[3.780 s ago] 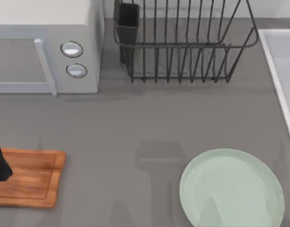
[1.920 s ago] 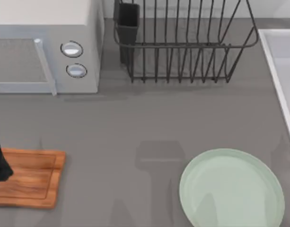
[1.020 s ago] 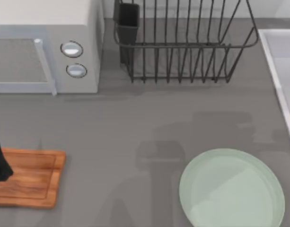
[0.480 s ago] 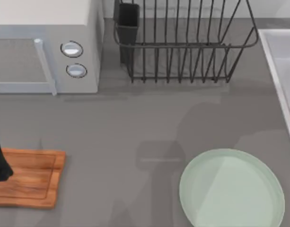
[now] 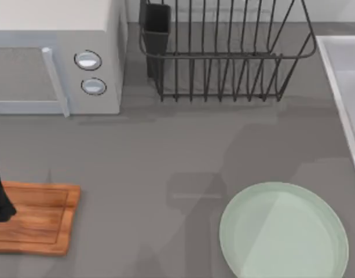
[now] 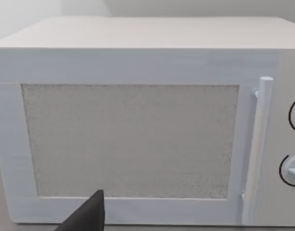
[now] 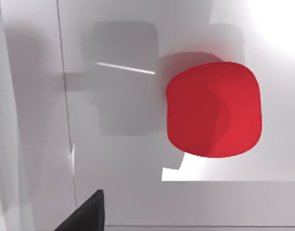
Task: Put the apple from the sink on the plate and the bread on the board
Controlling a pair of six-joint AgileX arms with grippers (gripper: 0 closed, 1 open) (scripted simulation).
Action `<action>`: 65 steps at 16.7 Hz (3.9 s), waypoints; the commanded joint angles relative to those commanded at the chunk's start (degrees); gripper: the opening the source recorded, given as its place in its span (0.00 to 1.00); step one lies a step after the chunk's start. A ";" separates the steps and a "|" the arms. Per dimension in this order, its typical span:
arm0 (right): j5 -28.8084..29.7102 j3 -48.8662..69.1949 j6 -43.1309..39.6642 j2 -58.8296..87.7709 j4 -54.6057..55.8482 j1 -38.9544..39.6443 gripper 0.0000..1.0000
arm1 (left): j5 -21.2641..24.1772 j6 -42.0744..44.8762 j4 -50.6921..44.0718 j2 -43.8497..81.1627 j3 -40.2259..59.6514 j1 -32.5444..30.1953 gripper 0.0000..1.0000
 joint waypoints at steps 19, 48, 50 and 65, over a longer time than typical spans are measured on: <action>0.08 -9.05 0.12 8.54 17.73 -0.24 0.47 | 0.00 0.00 0.00 0.00 0.00 0.00 1.00; 0.00 0.51 0.01 -0.27 -0.51 -0.23 0.00 | 0.00 0.00 0.00 0.00 0.00 0.00 1.00; -0.02 0.42 0.18 -0.15 -0.37 -0.12 0.00 | 0.00 0.00 0.00 0.00 0.00 0.00 1.00; -0.16 -18.97 35.58 -25.30 -4.39 35.67 0.00 | 0.00 0.00 0.00 0.00 0.00 0.00 1.00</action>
